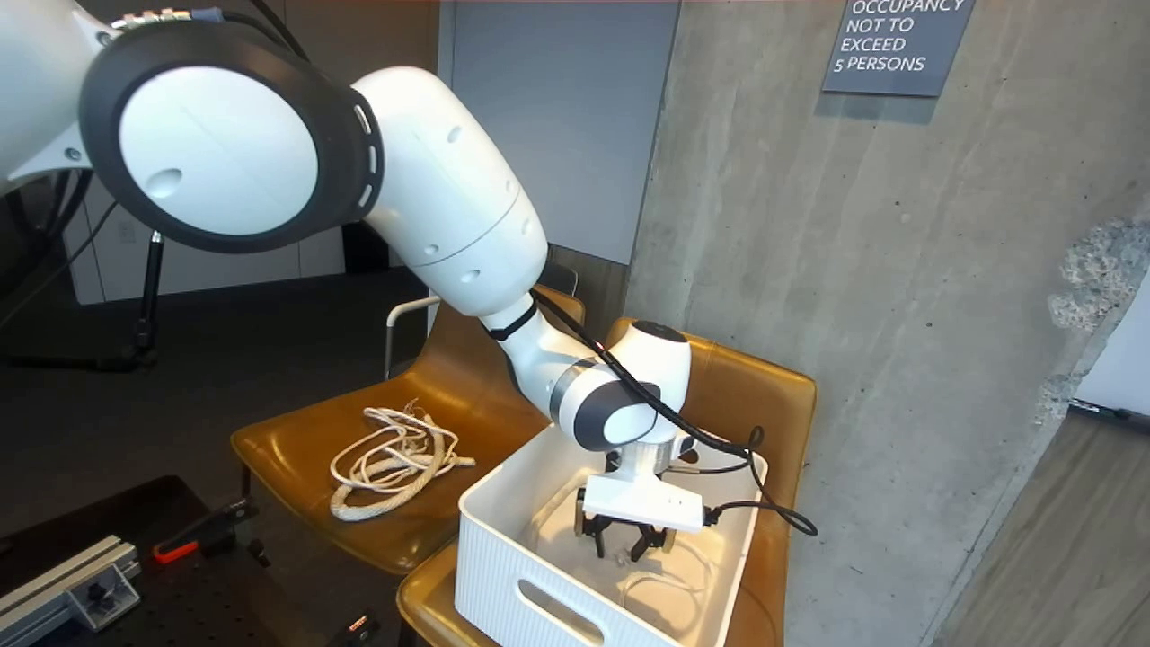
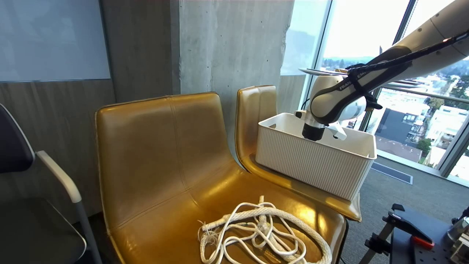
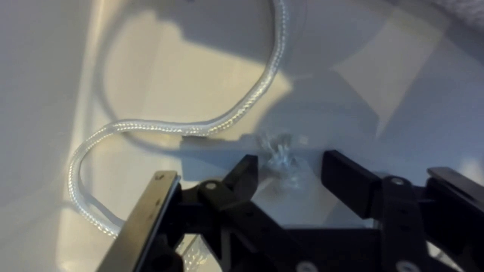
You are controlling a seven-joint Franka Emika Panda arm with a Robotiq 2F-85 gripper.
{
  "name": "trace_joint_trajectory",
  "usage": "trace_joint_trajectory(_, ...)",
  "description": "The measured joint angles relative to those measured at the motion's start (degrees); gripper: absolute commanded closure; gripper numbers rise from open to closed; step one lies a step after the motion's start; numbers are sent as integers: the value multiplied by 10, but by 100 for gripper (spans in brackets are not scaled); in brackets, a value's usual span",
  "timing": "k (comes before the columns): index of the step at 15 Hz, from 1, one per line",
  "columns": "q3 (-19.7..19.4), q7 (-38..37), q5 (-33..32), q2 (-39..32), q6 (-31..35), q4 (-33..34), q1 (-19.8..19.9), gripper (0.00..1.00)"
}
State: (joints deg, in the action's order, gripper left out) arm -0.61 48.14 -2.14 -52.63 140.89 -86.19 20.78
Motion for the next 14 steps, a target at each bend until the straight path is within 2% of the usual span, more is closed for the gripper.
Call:
trace_joint_trajectory(3, 0, 0, -1, 0, 0, 0, 0, 99)
trace_joint_trajectory(14, -1, 0, -3, 0, 0, -1, 0, 100)
